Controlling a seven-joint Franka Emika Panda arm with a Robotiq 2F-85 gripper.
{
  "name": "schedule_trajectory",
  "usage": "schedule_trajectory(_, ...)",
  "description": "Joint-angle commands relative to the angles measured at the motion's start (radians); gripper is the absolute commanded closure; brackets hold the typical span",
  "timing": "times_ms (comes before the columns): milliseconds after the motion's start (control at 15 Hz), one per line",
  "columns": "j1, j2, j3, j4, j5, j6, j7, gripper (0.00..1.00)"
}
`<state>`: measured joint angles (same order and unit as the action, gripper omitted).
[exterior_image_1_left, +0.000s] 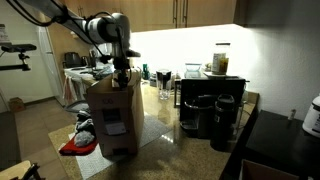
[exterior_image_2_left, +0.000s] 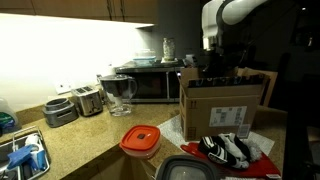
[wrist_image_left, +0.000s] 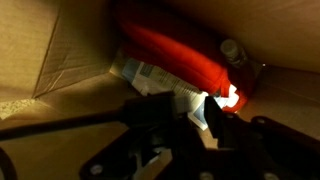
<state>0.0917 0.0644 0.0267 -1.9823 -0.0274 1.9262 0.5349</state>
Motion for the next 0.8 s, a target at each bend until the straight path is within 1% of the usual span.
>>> schedule_trajectory(0, -0.016, -0.035, 0.004, -0.011, 0.05, -0.009, -0.067, 0.43)
schedule_trajectory(200, -0.016, -0.011, 0.005, 0.012, 0.024, 0.026, -0.154, 0.23)
schedule_trajectory(400, -0.019, 0.02, 0.006, 0.031, 0.022, 0.027, -0.26, 0.04)
schedule_trajectory(533, -0.019, 0.045, 0.006, 0.04, 0.021, 0.023, -0.307, 0.0)
schedule_trajectory(733, -0.017, 0.081, 0.009, 0.049, 0.023, 0.021, -0.346, 0.0)
